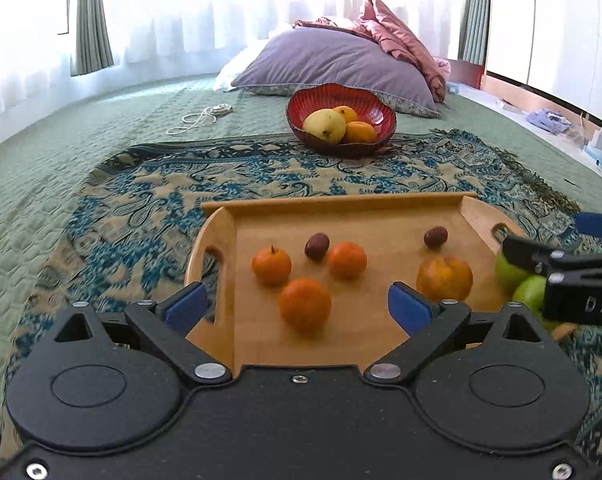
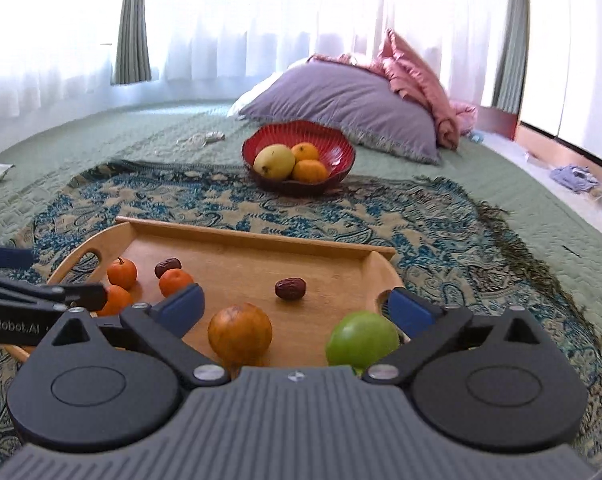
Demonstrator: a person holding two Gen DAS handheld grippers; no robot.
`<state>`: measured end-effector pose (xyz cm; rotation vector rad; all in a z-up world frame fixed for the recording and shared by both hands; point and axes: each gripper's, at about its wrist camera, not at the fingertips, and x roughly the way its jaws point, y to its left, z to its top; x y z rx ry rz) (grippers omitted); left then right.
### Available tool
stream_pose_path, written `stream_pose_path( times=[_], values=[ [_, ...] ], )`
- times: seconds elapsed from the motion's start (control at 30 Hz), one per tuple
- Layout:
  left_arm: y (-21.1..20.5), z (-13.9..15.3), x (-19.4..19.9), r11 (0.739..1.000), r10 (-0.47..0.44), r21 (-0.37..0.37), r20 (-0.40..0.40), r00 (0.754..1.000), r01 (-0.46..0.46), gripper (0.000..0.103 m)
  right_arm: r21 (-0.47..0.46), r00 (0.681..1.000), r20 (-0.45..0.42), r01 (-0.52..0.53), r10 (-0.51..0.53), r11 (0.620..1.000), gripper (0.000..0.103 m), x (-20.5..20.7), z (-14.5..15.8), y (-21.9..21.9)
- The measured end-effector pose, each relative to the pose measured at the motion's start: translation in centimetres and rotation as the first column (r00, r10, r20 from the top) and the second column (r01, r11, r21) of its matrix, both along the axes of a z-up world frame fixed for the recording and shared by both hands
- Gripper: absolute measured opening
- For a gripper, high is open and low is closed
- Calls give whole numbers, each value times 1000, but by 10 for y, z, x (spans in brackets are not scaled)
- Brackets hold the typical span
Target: Organize fruits
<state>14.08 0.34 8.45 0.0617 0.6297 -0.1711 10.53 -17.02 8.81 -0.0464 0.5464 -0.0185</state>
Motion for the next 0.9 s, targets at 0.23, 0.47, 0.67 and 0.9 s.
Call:
stream_pose_path(
  times=[0.23, 0.47, 0.67, 0.9],
  values=[
    [4, -11, -41, 1000, 10, 7, 25, 1000, -10, 97, -34, 997, 74, 7, -4, 999, 103, -44, -9, 8],
    [12, -25, -62, 999, 47, -25, 23, 999, -46, 98, -76, 993, 117, 19, -10, 997, 103, -75, -23, 14],
    [10, -40, -70, 998, 63, -6, 22, 998, -63, 98, -57, 991, 136, 25, -17, 998, 103, -91, -36, 14],
    [12, -63, -71, 996, 86, -8, -25, 996, -87, 98, -79, 994, 109, 21, -13, 997, 103, -97, -59, 15]
  ],
)
